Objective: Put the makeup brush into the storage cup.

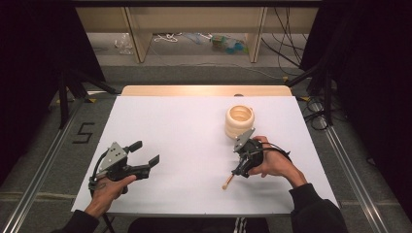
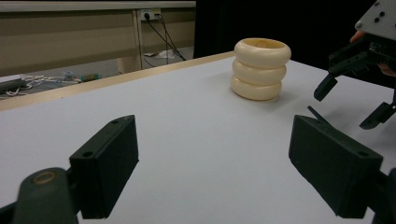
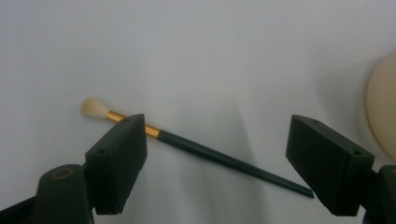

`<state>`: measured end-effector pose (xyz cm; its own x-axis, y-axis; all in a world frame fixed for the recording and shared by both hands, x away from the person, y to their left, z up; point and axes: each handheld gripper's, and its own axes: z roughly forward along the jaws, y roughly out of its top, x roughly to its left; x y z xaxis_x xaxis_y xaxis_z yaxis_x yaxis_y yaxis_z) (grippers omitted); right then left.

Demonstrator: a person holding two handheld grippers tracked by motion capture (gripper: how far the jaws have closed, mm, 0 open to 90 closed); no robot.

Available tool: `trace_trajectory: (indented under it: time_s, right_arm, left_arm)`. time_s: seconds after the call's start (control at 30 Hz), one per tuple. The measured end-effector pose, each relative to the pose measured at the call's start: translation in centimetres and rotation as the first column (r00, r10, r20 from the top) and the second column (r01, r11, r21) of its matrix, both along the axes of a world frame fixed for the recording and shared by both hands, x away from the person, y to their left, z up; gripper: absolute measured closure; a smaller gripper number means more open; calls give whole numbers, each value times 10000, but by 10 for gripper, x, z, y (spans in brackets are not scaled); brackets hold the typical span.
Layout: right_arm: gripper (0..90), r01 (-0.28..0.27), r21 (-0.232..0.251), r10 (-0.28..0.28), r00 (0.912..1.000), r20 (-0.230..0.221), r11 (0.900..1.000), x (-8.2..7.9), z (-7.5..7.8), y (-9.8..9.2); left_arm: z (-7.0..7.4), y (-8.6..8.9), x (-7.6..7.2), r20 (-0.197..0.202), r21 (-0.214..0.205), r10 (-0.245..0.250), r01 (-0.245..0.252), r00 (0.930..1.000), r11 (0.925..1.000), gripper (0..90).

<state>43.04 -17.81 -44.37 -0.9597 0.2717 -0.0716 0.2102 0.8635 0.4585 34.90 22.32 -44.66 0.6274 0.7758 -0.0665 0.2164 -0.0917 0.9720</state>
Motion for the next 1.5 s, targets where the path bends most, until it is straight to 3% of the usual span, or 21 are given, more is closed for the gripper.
trace_trajectory:
  time_s: [0.13, 0.7, 1.5]
  right_arm:
    - [220, -317, -243, 313, 9994, -161, 9992, 1, -3, 3]
    - [219, -715, -1021, 670, 9967, -464, 9922, 9, -13, 10]
    - [246, -934, -1525, 805, 9928, -889, 9839, 12, -18, 13]
  left_arm:
    - [0, 0, 0, -18, -28, 9, -9, 10000, 10000, 157]
    - [0, 0, 0, -39, -35, 20, -20, 10000, 10000, 157]
    - [0, 0, 0, -5, -6, 16, -16, 10000, 10000, 157]
